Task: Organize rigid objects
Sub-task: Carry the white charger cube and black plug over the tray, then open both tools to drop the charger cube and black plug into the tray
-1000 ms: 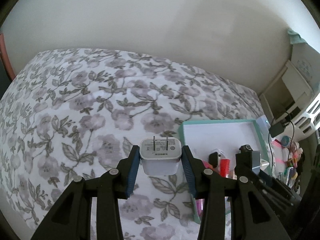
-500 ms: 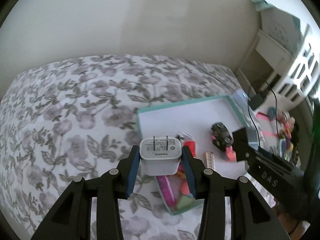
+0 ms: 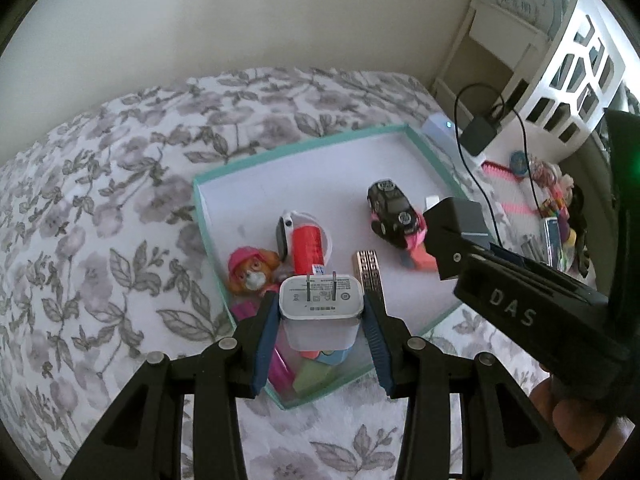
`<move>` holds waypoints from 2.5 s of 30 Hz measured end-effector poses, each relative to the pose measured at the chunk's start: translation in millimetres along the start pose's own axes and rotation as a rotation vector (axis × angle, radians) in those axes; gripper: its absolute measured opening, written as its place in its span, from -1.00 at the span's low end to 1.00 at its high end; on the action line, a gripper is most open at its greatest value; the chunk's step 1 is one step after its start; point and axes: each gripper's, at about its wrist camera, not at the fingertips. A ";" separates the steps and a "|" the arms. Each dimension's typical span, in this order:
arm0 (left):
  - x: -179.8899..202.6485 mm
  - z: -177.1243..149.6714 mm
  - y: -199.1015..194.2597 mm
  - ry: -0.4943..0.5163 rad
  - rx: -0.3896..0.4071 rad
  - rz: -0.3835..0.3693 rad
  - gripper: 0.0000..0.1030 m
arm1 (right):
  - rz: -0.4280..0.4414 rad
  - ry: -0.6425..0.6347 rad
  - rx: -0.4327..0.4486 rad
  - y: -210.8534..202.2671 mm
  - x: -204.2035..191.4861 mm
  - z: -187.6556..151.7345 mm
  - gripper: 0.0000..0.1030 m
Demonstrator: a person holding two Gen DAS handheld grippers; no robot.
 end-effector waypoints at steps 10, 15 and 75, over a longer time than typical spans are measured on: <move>-13.1 -8.4 29.8 -0.038 -0.084 0.006 -0.15 | -0.014 -0.049 -0.124 36.5 -5.9 -12.9 -0.15; -13.8 -8.9 31.8 -0.024 -0.082 0.032 -0.15 | -0.018 -0.062 -0.151 46.4 -7.8 -17.4 -0.15; -95.1 3.2 -3.0 -0.262 0.028 0.191 0.25 | -0.023 -0.113 -0.067 33.7 -21.6 -6.8 0.27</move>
Point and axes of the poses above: each gripper's, at about its wrist camera, not at the fingertips, and y roughly the way its jaws point, x to its right, z to its top, and after that the axes turned 13 degrees about -z, right-handed
